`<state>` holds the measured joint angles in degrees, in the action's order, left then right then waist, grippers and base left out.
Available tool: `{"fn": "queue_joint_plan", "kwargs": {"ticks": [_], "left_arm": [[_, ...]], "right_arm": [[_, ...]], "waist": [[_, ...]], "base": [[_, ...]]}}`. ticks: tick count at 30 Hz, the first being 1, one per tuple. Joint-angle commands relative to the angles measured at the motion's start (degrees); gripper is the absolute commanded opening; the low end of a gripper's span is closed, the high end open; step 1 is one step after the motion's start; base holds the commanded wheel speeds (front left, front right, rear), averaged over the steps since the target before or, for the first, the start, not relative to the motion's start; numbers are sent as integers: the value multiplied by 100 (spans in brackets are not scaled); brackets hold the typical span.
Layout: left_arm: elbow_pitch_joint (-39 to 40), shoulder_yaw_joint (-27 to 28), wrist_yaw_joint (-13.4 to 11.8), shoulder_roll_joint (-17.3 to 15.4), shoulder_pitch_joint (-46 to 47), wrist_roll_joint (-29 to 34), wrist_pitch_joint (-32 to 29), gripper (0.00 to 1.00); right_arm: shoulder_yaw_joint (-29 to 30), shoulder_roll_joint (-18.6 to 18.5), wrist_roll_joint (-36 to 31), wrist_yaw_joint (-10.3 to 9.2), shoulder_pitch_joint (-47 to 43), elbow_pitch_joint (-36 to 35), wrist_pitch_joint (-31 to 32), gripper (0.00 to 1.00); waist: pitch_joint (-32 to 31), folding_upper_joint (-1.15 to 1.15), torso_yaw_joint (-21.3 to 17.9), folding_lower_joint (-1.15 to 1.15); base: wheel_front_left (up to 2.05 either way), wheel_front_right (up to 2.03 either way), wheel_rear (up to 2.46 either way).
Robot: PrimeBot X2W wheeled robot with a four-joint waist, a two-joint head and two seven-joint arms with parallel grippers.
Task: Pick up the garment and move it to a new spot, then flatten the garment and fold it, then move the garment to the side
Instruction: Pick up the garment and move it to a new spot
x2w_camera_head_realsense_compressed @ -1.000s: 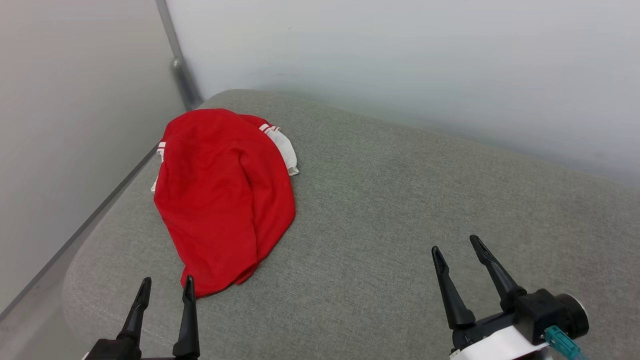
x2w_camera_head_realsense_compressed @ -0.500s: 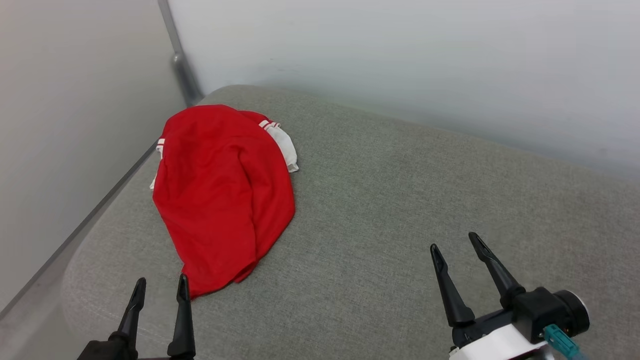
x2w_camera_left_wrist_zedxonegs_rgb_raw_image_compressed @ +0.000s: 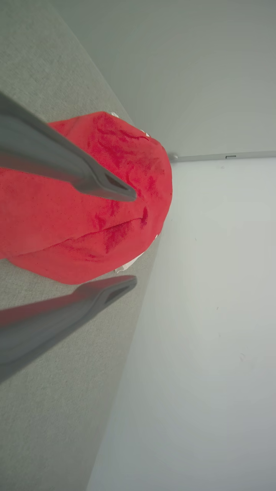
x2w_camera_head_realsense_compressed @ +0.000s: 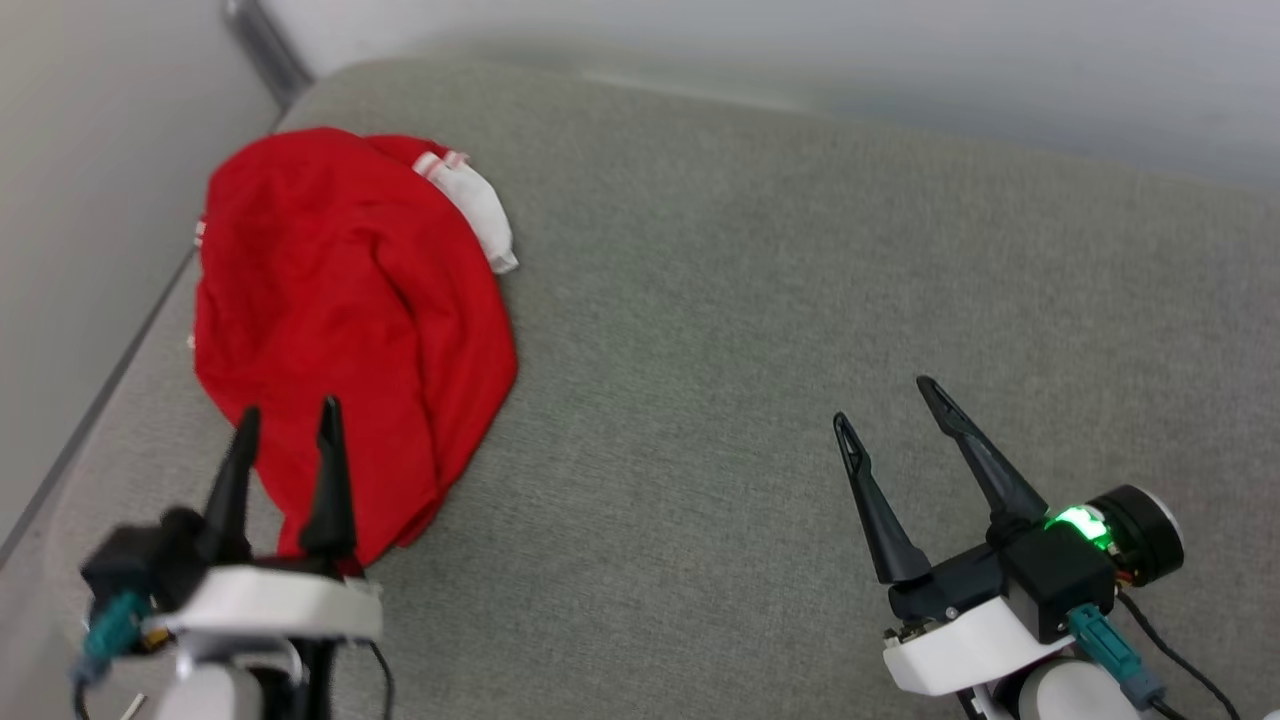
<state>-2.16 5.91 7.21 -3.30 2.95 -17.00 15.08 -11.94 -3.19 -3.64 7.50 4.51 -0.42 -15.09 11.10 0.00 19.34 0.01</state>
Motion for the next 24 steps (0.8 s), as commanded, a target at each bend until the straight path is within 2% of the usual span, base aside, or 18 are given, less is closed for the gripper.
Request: {"fn": "queue_joint_plan", "kwargs": {"ticks": [1,3,5,11,14,20,24], "left_arm": [[-339,-83,20,-410,515,-173,15,100],[-691,-282,26,-783,1033,-548,-120,100],[-905,-448,25,-1261,1505,-961,-515,100],[-1457,-718,27,-2578,2842,-2278,-2491,100],[-1890,-829,27,-3095,3368,-2798,-3540,100],[-2490,-901,28,-3687,4049,-3627,-5264,100],[-2655,-977,27,-3826,4260,-3806,-5764,100]], "right_arm": [[-59,-103,-40,-3,138,-102,-11,100],[-84,-192,-56,-3,221,-176,-12,100],[-70,-249,-46,-2,317,-247,-12,100],[-75,-337,-116,-3,562,-436,-12,100],[-70,-350,-134,-3,651,-480,-12,100],[-45,-305,-133,-2,747,-544,-12,100],[-42,-280,-168,-2,739,-576,-12,100]], "waist": [[596,0,-304,-1],[832,0,-390,-1],[1048,0,-476,-1],[1664,0,-751,-1],[1898,0,-886,-1],[2249,0,-1144,-1],[2404,0,-1239,-1]], "base": [[0,0,0],[0,0,0],[0,0,0],[0,0,0],[0,0,0],[0,0,0],[0,0,0]]}}
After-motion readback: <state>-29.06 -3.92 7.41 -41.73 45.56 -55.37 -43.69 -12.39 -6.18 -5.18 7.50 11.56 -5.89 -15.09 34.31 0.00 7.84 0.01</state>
